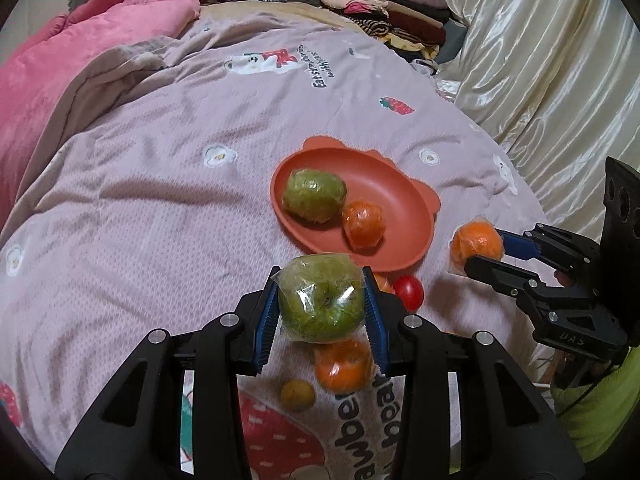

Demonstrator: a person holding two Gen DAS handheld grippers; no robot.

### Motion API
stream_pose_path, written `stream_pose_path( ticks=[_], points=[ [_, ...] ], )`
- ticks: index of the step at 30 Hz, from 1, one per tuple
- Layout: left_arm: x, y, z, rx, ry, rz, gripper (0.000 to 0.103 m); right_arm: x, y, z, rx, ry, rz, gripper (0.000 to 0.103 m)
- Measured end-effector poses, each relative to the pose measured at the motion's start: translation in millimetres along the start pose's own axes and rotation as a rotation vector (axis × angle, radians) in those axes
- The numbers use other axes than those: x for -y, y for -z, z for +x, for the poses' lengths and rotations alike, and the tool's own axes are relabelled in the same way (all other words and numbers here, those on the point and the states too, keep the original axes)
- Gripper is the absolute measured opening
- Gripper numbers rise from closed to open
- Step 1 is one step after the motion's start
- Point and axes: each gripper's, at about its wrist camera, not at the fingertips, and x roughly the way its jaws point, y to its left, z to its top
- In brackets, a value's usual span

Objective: Organize fruits
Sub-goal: 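Carry the green apple with left tool to the plate while right tool carries the orange there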

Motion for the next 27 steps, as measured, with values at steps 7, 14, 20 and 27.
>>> stream_pose_path(
  ticks=[7,14,20,27],
  points=[
    [5.0,-14.0,10.6,-0.009,-0.003,0.008,0.03,8.9,-6.3,0.4,0.012,0.006,0.002,0.035],
    [10.0,-27.1,26.3,-0.028,-0.01,0.028,0.03,15.2,-12.6,4.8,0.015,0.01,0.003,0.035],
    [12.5,-35.8,42.3,-0.054,-0.025,0.044,0.03,21.4,-17.8,9.5,0.016,0.013,0.008,0.035],
    [11.3,-40.5,55.5,-0.078,-0.045,0.052,0.03,27.2,-19.9,15.6,0.009,0.014,0.009,0.035]
  ],
)
